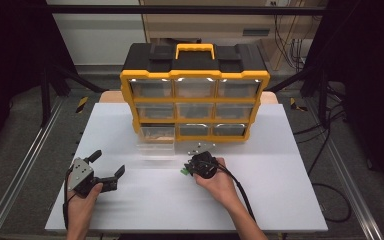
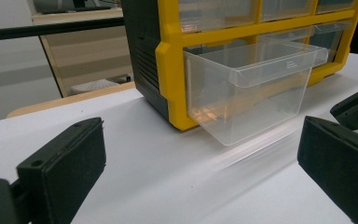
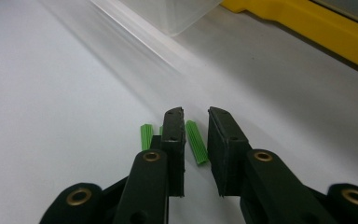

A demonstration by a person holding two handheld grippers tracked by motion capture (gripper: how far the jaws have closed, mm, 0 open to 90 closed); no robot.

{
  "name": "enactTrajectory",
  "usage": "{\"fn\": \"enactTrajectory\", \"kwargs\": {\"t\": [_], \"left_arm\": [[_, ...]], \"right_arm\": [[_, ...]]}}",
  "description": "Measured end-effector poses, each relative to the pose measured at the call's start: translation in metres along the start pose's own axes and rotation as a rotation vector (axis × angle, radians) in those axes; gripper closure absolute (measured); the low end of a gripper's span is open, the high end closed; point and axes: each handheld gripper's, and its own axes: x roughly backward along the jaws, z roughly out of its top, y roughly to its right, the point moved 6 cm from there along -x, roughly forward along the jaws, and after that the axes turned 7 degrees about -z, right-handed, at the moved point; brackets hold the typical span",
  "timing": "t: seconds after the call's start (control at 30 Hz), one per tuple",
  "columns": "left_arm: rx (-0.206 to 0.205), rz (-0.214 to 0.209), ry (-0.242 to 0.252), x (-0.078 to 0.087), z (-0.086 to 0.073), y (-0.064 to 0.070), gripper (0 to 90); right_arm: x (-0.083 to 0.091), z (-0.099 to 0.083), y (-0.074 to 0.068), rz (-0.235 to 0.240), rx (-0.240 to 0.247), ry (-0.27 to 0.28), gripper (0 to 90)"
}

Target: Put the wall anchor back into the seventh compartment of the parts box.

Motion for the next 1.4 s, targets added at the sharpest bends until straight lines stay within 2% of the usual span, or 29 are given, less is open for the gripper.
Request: {"fn": "enactTrajectory", "kwargs": {"t": [0.2,0.37,0.43,0.53,0.6,0.67,0.8,0.83,0.9,0.93,1.0,1.07,1.4], "left_arm": [[0.002,0.001,0.001,0.000,0.000,-0.001,0.9],[0.005,0.004,0.002,0.001,0.000,-0.001,0.9],[0.006,0.003,0.004,0.001,0.000,-0.001,0.9],[0.008,0.000,0.007,0.001,0.000,-0.001,0.9],[0.010,-0.004,0.011,0.000,0.001,-0.001,0.9],[0.013,-0.011,0.015,0.000,0.001,0.000,0.9],[0.023,-0.018,0.025,0.001,0.002,-0.001,0.9],[0.029,-0.020,0.030,0.001,0.002,-0.001,0.9],[0.039,-0.027,0.040,0.002,0.003,-0.001,0.9],[0.043,-0.027,0.045,0.002,0.003,-0.002,0.9],[0.043,-0.023,0.047,0.003,0.003,-0.002,0.9],[0.043,-0.023,0.049,0.003,0.004,-0.003,0.9],[0.035,-0.022,0.048,0.003,0.004,-0.002,0.9]], "right_arm": [[-0.002,-0.001,0.001,0.000,0.009,-0.004,83.6],[-0.001,-0.001,0.001,0.016,-0.001,-0.001,84.4],[0.002,0.001,0.001,0.015,-0.011,0.012,84.4],[0.011,0.008,0.001,0.025,-0.030,0.066,84.4],[0.015,0.010,0.001,0.028,-0.032,0.082,84.5],[0.025,0.018,0.001,0.029,-0.041,0.126,84.5],[0.035,0.029,0.001,0.028,-0.046,0.163,84.5],[0.041,0.038,0.000,0.032,-0.047,0.193,84.4],[0.043,0.041,0.000,0.034,-0.045,0.204,84.4],[0.048,0.051,-0.001,0.039,-0.045,0.230,84.5],[0.051,0.058,-0.002,0.043,-0.048,0.245,84.5],[0.052,0.066,-0.004,0.049,-0.051,0.267,84.5],[0.046,0.102,-0.010,0.069,-0.055,0.301,84.4]]}}
